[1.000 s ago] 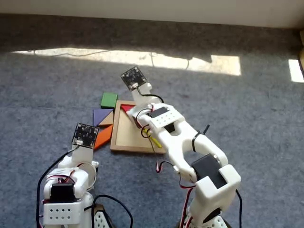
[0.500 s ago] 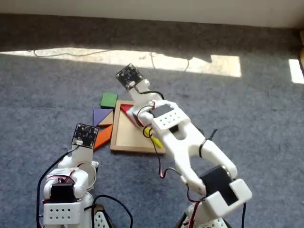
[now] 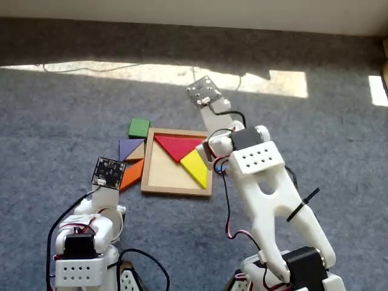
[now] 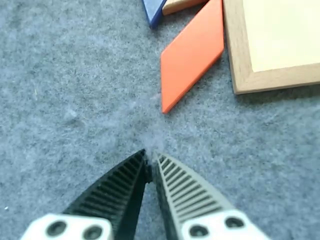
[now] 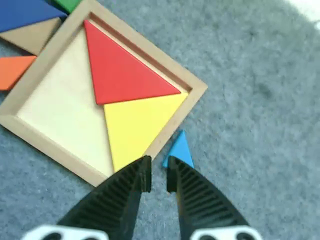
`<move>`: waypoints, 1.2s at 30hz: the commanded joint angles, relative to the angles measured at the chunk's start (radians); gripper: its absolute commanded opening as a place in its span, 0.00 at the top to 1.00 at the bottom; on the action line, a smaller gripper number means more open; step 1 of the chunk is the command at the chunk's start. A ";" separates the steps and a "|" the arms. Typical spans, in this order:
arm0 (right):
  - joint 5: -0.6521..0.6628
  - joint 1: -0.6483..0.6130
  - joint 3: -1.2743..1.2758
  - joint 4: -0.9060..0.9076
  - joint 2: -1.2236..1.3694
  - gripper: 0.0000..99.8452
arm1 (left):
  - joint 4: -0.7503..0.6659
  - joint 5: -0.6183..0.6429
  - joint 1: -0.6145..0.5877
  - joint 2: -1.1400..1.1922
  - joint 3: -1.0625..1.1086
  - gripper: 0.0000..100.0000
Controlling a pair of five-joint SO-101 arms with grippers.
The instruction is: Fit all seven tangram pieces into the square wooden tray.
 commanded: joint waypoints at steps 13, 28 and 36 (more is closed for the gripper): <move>0.137 0.030 -0.008 -0.022 0.306 0.76 | 0.003 -0.006 -0.005 -0.035 0.019 0.99; 0.164 0.050 -0.008 -0.140 0.435 0.76 | 0.003 -0.006 -0.005 -0.035 0.019 0.99; 0.160 0.047 -0.010 -0.165 0.437 0.76 | 0.003 -0.006 -0.005 -0.035 0.019 0.99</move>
